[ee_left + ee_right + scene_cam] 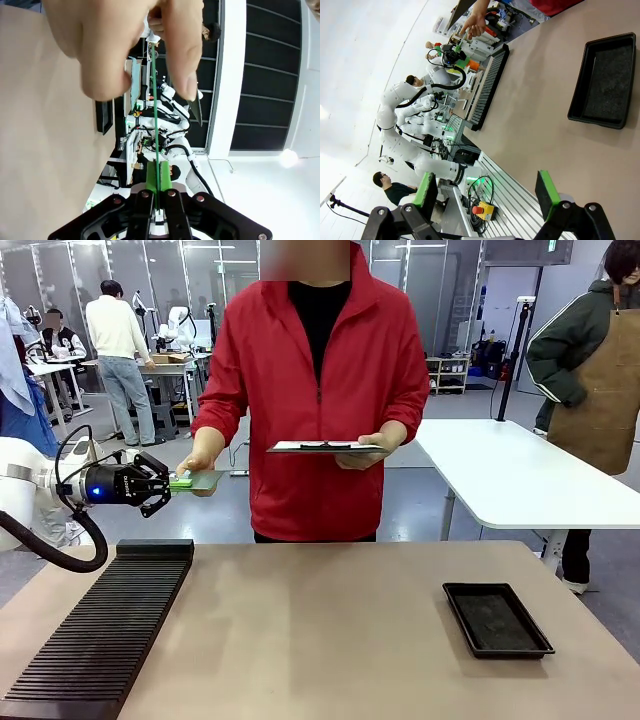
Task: Inspect the PCB.
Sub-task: Release the Blank PCB you were holding.
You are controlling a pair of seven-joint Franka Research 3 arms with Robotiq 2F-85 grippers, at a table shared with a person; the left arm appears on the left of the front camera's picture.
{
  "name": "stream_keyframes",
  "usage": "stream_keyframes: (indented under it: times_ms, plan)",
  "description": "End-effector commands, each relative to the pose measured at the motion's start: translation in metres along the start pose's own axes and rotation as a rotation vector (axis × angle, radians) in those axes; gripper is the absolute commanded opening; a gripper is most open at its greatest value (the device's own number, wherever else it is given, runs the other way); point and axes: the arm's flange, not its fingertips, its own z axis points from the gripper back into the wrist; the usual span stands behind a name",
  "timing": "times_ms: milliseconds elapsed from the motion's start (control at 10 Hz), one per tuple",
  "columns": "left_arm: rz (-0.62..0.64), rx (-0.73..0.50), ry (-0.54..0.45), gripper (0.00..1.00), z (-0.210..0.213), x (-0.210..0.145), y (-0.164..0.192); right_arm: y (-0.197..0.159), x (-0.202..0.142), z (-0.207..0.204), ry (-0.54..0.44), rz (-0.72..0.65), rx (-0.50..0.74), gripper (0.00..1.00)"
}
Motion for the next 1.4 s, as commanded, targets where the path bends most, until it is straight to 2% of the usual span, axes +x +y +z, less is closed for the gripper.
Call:
stream_keyframes:
  times_ms: [0, 800, 1300]
  plan:
    - [0.0, 0.006, 0.008, 0.03, -0.0009, -0.0008, 0.0003, 0.0011, 0.0005, 0.0014, -0.009, 0.01, 0.009, 1.0]
    - [0.0, 0.006, 0.008, 0.03, -0.0009, -0.0008, 0.0003, 0.0011, 0.0005, 0.0014, -0.009, 0.01, 0.009, 1.0]
    - [0.014, 0.005, 0.05, 0.7, -0.0025, -0.0053, 0.0035, 0.0011, 0.0005, 0.0014, -0.009, 0.01, 0.009, 1.0]
